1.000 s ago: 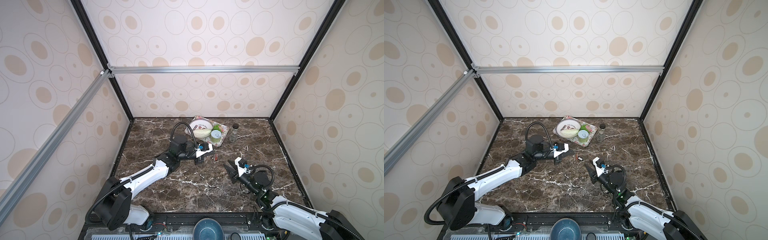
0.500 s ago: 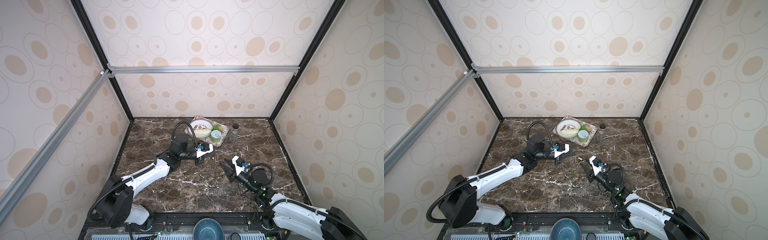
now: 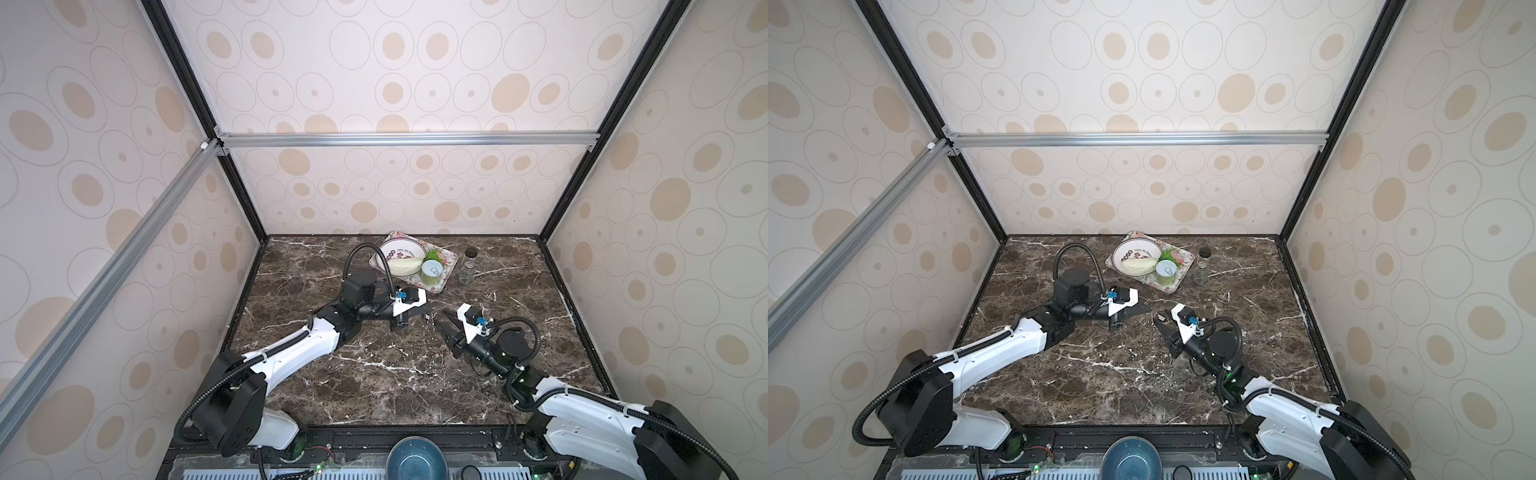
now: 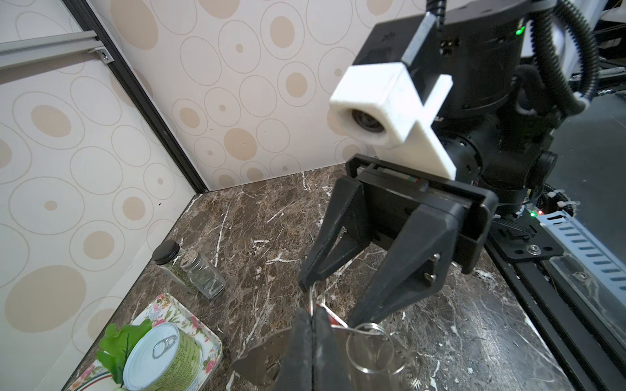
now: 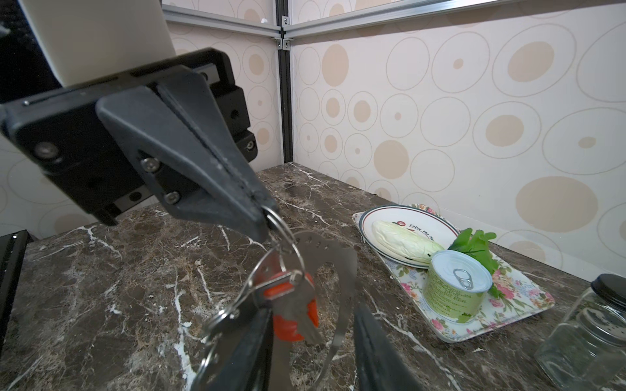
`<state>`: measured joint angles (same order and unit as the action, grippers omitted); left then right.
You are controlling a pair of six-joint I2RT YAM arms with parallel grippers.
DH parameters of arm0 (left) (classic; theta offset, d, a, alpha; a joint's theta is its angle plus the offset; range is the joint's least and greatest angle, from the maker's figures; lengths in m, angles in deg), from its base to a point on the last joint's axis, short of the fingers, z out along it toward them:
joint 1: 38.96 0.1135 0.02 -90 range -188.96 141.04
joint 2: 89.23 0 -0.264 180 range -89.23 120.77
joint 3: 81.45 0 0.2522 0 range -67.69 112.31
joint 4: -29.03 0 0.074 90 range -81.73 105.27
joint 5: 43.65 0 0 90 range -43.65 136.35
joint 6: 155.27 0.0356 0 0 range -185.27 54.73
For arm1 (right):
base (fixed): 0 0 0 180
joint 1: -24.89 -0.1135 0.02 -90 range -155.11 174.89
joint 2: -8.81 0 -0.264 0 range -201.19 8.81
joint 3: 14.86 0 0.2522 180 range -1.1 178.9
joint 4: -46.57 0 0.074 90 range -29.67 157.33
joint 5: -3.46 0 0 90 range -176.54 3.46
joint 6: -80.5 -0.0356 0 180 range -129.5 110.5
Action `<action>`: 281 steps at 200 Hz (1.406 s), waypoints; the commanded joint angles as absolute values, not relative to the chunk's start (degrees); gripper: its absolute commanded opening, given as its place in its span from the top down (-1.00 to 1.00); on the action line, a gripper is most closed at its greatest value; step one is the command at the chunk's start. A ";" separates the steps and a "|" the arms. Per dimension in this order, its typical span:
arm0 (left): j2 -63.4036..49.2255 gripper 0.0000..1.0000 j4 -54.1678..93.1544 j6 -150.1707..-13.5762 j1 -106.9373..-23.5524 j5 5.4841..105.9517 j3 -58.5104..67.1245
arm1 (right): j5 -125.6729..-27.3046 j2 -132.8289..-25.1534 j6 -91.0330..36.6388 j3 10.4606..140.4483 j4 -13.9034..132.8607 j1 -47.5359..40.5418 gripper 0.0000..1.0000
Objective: Put the keys on the keyring
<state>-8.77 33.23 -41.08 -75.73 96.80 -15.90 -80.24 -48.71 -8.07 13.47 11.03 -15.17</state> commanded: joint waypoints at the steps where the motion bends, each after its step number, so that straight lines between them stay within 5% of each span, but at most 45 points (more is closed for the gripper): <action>1: -10.69 1.00 34.96 -40.39 -76.02 98.24 -14.17 | -79.09 -47.45 -6.97 13.83 9.60 -15.87 0.17; 221: -11.02 1.00 31.73 -37.86 -76.13 101.15 -13.62 | -79.10 -47.36 -1.67 18.76 14.22 -17.47 0.19; 281: -11.85 1.00 31.88 -38.25 -76.13 101.06 -14.21 | -76.74 -46.33 -1.15 17.88 15.00 -17.47 0.48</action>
<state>-9.88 30.98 -39.71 -75.73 99.45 -15.90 -78.57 -47.20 -2.32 17.45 15.34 -17.16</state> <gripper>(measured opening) 0.048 0.288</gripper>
